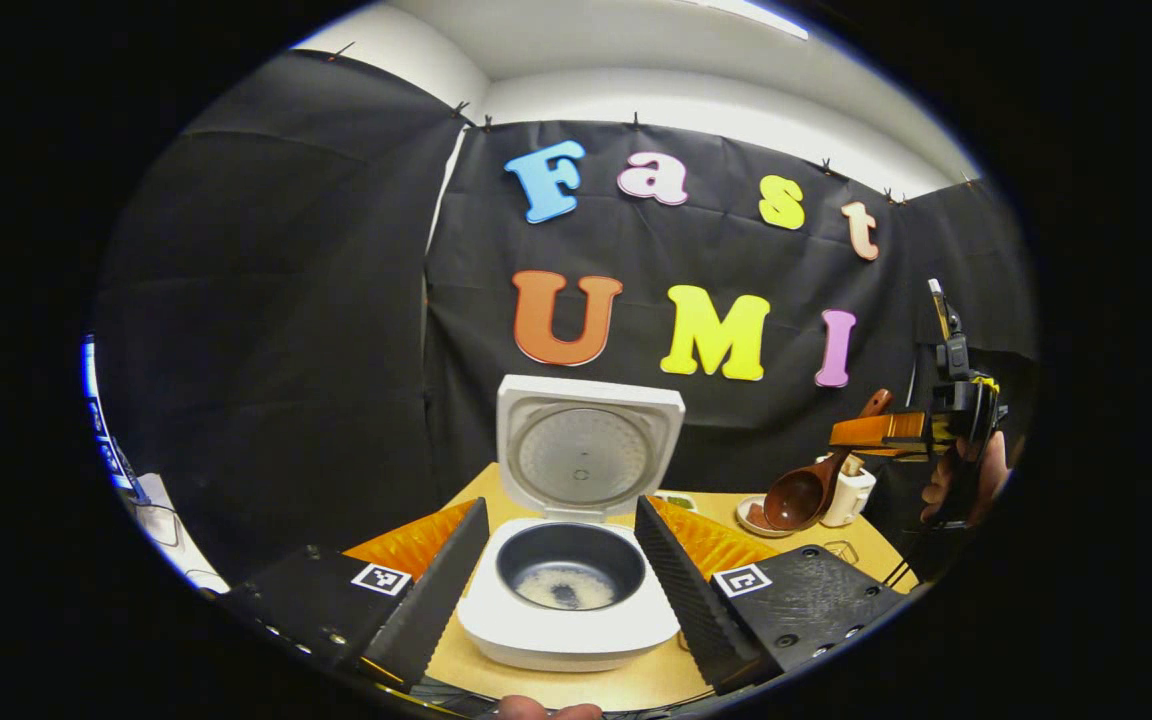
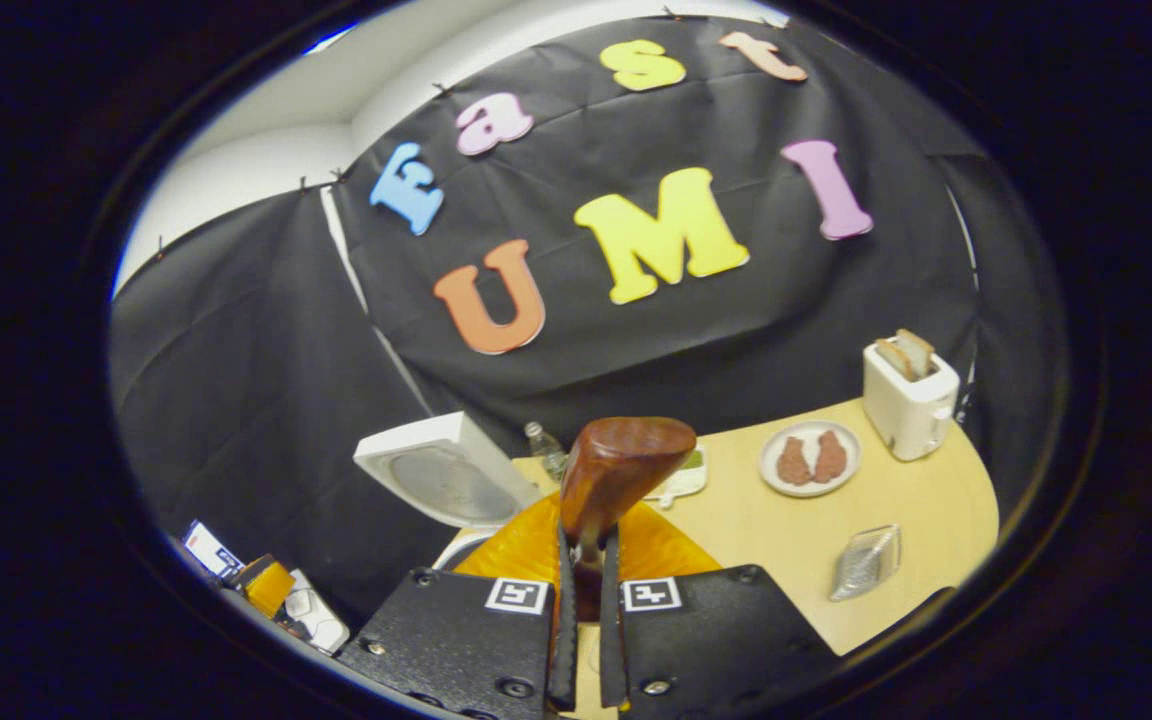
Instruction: Close the left gripper, press the button to open the rice cooker; take a wooden spoon from the chopstick holder with the right hand, scoop a spoonful of rice and pour it into the rice cooker, then put the wooden spoon back into the chopstick holder.
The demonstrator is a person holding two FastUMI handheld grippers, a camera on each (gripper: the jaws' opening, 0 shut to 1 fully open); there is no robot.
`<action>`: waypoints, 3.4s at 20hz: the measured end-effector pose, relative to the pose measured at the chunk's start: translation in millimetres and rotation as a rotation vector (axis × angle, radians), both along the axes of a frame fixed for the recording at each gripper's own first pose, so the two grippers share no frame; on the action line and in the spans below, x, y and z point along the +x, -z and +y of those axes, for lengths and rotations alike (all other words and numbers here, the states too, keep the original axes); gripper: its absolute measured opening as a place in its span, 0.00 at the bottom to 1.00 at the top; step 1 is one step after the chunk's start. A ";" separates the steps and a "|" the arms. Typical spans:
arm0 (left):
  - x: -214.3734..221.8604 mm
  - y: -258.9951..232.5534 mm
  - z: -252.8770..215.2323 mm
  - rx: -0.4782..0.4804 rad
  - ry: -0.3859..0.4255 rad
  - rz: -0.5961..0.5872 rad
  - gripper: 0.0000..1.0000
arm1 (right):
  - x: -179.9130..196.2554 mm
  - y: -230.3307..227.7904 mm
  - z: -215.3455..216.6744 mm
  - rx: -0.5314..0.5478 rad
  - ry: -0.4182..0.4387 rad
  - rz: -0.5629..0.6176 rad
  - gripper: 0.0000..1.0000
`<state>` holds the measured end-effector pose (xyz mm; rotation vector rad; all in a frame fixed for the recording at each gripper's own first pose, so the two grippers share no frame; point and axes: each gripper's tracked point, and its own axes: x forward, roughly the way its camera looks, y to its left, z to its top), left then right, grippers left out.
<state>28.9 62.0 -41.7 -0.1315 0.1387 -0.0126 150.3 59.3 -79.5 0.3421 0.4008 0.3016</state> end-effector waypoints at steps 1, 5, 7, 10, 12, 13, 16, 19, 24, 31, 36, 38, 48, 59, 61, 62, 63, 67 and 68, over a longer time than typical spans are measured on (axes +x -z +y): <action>4.3 -1.3 -12.9 -0.004 0.023 0.000 0.95 | 0.1 0.1 -25.5 -0.008 0.035 -0.002 0.14; 19.6 -10.7 -58.2 -0.012 0.084 -0.002 0.95 | 0.1 12.7 -107.7 -0.006 0.167 0.020 0.14; 24.3 -14.2 -72.7 -0.009 0.099 -0.002 0.94 | 1.5 27.0 -142.7 -0.013 0.224 0.039 0.14; 31.6 -15.9 -88.0 -0.006 0.106 0.013 0.94 | 9.6 61.3 -184.1 -0.027 0.298 0.082 0.14; 33.8 -14.8 -95.4 -0.002 0.103 0.031 0.94 | 15.3 86.0 -203.9 -0.033 0.333 0.106 0.14; 33.7 -15.5 -99.8 0.001 0.101 0.038 0.94 | 18.0 98.2 -211.7 -0.035 0.345 0.122 0.14; 35.8 -14.9 -108.6 0.010 0.094 0.062 0.94 | 32.8 135.1 -221.3 -0.024 0.347 0.159 0.14; 38.6 -10.2 -115.6 0.028 0.083 0.089 0.94 | 43.9 166.4 -228.7 -0.033 0.349 0.188 0.14; 39.2 2.5 -119.2 0.059 0.064 0.133 0.94 | 58.5 215.1 -231.0 -0.058 0.323 0.220 0.15; 44.9 4.8 -110.5 0.085 0.023 0.163 0.94 | 71.1 245.9 -226.5 -0.049 0.305 0.224 0.18; 43.1 3.5 -108.1 0.093 0.007 0.161 0.94 | 72.2 247.5 -221.5 -0.028 0.288 0.218 0.23; 43.7 0.3 -106.7 0.082 0.004 0.150 0.94 | 73.8 235.2 -225.3 -0.057 0.288 0.179 0.27; 86.3 -70.9 -78.8 0.025 0.016 -0.018 0.95 | 55.4 77.5 -261.8 -0.267 0.373 -0.116 0.81; 218.2 -94.0 6.5 0.056 -0.048 -0.015 0.94 | -21.0 -16.9 -221.3 -0.285 0.389 -0.229 1.00; 244.3 -71.4 13.1 0.042 -0.043 0.057 0.94 | -38.0 -13.2 -227.2 -0.309 0.424 -0.210 0.96; 254.4 -60.0 15.1 0.042 -0.034 0.089 0.94 | -44.4 -11.0 -232.2 -0.319 0.446 -0.200 1.00; 264.3 -50.7 18.2 0.044 -0.026 0.121 0.94 | -50.7 -8.9 -236.3 -0.321 0.466 -0.189 1.00; 277.8 -30.0 26.5 0.039 -0.009 0.203 0.94 | -63.9 1.8 -243.6 -0.312 0.522 -0.147 0.96; 279.1 -25.5 25.2 0.041 -0.002 0.215 0.95 | -64.2 3.9 -243.1 -0.311 0.522 -0.142 0.96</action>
